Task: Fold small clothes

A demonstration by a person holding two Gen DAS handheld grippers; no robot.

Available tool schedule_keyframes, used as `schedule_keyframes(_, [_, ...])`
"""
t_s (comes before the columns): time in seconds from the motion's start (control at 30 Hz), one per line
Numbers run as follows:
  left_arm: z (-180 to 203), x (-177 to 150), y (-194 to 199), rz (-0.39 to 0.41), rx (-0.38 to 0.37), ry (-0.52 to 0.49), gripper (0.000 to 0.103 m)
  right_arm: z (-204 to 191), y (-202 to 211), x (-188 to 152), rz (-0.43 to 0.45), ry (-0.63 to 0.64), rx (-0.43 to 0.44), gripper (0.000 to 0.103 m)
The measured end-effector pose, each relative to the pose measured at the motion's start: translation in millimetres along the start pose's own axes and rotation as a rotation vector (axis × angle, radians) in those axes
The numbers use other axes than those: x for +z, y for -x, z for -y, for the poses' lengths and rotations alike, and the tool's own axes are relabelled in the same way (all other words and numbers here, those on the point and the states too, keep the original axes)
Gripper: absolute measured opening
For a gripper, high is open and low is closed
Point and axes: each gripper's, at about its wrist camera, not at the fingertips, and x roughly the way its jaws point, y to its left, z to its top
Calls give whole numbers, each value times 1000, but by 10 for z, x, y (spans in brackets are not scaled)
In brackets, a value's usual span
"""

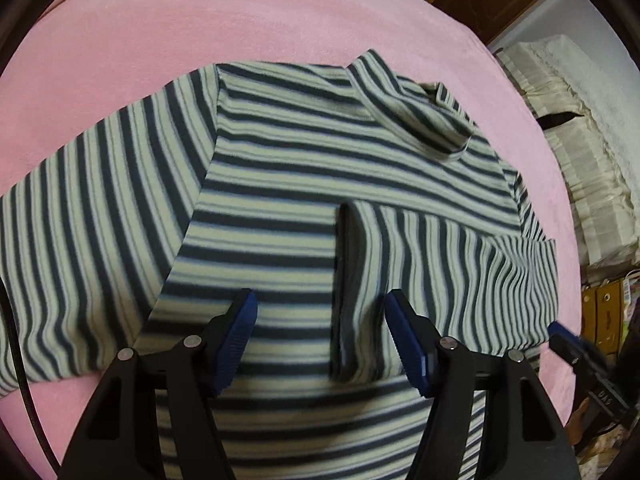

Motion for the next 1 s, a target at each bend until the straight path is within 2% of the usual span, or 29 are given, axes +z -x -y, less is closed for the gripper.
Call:
schedule_keyframes(0.4, [167, 127, -233, 17, -69, -6, 64, 345, 24, -99, 15, -64, -8, 33])
schedule_keyframes(0.47, [199, 127, -235, 22, -93, -8, 61, 393, 31, -120, 17, -71, -10, 33])
schedule_keyframes(0.53, [234, 131, -234, 19, -129, -13, 52, 440, 32, -140, 18, -77, -17, 33])
schedule_keyframes(0.7, [234, 150, -271, 24, -153, 12, 52, 581, 65, -173, 27, -101, -23, 33])
schedule_keyframes(0.77, [214, 150, -278, 33, -161, 22, 45, 625, 86, -179, 35, -110, -24, 33])
schedule_keyframes(0.8, [215, 150, -283, 37, -153, 21, 35, 647, 96, -181, 37, -114, -26, 33])
schedule_keyframes(0.87, [207, 145, -299, 41, -131, 17, 24, 685, 117, -184, 44, -120, -33, 33])
schedule_keyframes(0.93, [179, 133, -279, 53, -116, 21, 8, 708, 135, -187, 48, -122, -39, 33])
schedule_keyframes(1.0, [189, 127, -235, 67, -106, 27, 6, 732, 161, -184, 55, -119, -53, 33])
